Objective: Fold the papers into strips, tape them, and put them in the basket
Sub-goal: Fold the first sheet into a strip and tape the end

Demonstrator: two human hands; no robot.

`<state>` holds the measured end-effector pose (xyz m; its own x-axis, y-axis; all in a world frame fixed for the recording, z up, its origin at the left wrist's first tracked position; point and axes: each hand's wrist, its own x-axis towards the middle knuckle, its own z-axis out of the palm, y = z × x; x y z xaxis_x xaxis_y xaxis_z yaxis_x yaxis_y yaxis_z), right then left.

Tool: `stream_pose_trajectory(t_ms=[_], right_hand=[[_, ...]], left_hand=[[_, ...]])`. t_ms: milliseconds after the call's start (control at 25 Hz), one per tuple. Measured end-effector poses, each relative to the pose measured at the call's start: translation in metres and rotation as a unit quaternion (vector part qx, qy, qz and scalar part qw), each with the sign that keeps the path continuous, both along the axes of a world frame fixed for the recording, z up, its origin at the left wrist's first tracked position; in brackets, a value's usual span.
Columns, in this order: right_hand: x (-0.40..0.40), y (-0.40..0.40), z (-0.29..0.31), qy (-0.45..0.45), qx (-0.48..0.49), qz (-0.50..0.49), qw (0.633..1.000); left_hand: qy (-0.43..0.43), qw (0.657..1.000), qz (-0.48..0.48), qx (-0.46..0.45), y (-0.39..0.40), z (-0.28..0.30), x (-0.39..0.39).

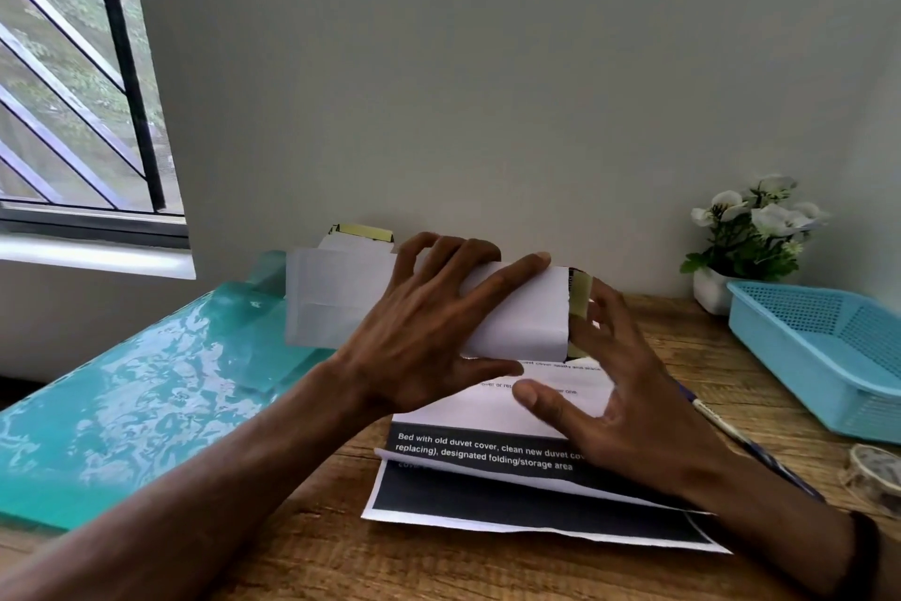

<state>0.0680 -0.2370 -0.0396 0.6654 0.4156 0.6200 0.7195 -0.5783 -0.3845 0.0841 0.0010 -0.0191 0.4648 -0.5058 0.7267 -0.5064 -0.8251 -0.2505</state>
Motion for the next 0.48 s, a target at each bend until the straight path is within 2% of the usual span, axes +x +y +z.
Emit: stream_pose_trajectory(t_ms=[80,120,240,320,480], right_hand=[[-0.001,-0.001,0.005,-0.074,0.094,0.0,0.993],[-0.001,-0.002,0.007,-0.072,0.143,0.001,0.987],[-0.003,0.001,0.016,0.084,0.267,0.027,0.96],[-0.004,0.005,0.018,0.18,0.297,0.04,0.937],[-0.003,0.007,0.016,0.236,0.326,0.046,0.914]], left_hand=[[-0.009,1.0,0.002,-0.015,0.0,0.002,-0.002],[-0.016,1.0,0.002,-0.025,0.0,0.005,-0.003],[-0.03,0.998,-0.005,-0.055,-0.003,0.014,-0.008],[-0.031,0.997,-0.007,-0.07,-0.008,0.017,-0.01],[-0.01,0.997,-0.008,-0.076,-0.012,0.015,-0.01]])
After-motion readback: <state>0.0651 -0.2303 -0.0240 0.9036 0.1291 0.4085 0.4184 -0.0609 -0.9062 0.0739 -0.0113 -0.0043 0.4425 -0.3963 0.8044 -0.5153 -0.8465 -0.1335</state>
